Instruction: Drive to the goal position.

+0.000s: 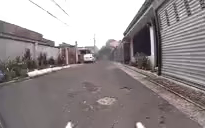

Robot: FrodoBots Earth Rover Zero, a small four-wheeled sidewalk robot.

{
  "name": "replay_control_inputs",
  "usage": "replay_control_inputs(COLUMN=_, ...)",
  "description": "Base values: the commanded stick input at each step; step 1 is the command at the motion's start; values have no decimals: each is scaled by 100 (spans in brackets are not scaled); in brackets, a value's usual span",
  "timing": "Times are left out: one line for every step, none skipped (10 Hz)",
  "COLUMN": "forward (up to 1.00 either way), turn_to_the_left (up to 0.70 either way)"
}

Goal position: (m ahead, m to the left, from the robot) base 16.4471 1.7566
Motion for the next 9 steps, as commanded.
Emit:
replay_control_inputs(forward=70, turn_to_the_left=0)
replay_control_inputs(forward=70, turn_to_the_left=-3)
replay_control_inputs(forward=70, turn_to_the_left=-11)
replay_control_inputs(forward=70, turn_to_the_left=-3)
replay_control_inputs(forward=70, turn_to_the_left=0)
replay_control_inputs(forward=70, turn_to_the_left=0)
replay_control_inputs(forward=70, turn_to_the_left=0)
replay_control_inputs(forward=70, turn_to_the_left=0)
replay_control_inputs(forward=70, turn_to_the_left=0)
